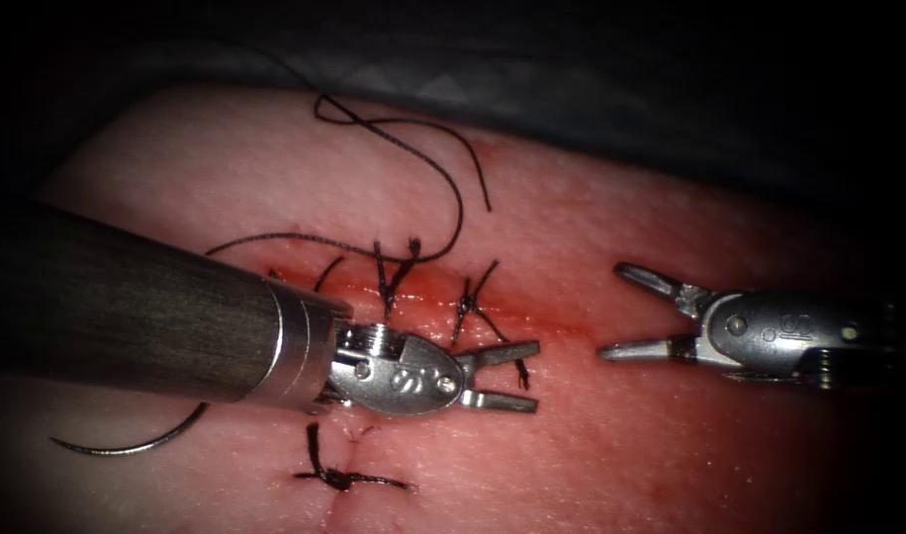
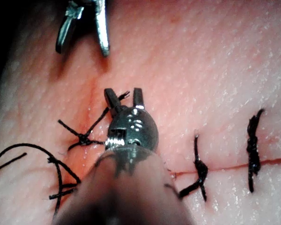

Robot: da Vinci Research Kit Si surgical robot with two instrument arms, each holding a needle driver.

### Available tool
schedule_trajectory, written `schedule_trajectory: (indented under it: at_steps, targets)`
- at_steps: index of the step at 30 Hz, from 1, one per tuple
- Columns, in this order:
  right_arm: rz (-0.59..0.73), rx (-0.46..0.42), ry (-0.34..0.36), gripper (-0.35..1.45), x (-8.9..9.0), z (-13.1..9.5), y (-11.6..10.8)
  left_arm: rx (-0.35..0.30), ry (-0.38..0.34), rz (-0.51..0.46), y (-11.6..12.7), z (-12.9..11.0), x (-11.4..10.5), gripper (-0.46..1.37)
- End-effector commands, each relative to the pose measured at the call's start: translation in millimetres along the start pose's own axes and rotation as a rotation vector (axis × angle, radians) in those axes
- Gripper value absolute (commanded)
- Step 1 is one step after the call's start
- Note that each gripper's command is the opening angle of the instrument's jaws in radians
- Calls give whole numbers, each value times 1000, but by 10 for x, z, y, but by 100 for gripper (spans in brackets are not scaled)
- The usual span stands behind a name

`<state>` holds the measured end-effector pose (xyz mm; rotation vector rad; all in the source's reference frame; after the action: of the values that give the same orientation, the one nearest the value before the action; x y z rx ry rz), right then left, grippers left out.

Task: Wound Closure
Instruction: Pick up remaining suture tail with left grasper

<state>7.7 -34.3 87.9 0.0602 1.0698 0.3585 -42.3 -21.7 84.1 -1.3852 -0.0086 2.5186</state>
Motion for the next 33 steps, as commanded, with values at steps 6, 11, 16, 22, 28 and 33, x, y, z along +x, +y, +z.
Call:
schedule_trajectory:
  at_steps: [6,11,16,22,28,33]
  targets:
    - [-1,3,0,100,0,0,0,-1,-1,0,-1,4,1,2]
    - [-1,3,0,100,0,0,0,-8,3,6,0,4,0,-24]
    - [-1,3,1,98,0,0,-1,-42,20,9,0,3,-1,-35]
    - [-2,1,0,99,-1,-1,-1,-90,26,13,-4,-1,-3,-35]
    - [-19,36,15,99,-5,3,-2,-85,22,13,-10,-6,-5,-35]
    - [-77,89,41,99,-12,9,-4,-82,20,23,-12,-12,-3,-35]
